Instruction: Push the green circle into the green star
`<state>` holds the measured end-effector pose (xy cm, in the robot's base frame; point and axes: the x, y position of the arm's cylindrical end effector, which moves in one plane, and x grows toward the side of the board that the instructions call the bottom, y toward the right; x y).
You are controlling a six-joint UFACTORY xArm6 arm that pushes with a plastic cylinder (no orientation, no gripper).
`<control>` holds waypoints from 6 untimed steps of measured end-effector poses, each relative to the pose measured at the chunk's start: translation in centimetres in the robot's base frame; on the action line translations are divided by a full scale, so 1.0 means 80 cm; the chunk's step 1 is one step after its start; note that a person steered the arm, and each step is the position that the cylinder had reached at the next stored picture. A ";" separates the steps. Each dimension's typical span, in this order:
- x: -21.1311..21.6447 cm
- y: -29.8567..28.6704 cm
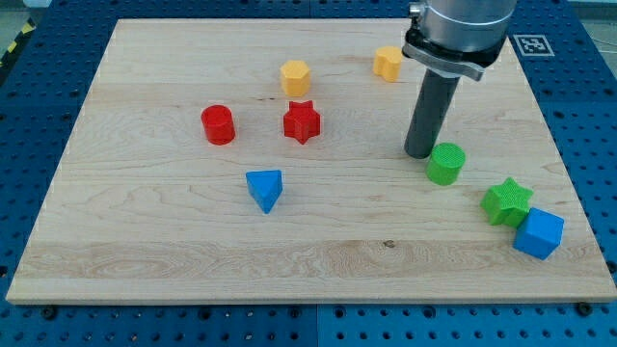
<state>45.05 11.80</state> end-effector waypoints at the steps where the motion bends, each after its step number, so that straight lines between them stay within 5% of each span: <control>1: -0.005 -0.026; 6: -0.008 0.024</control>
<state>44.40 13.69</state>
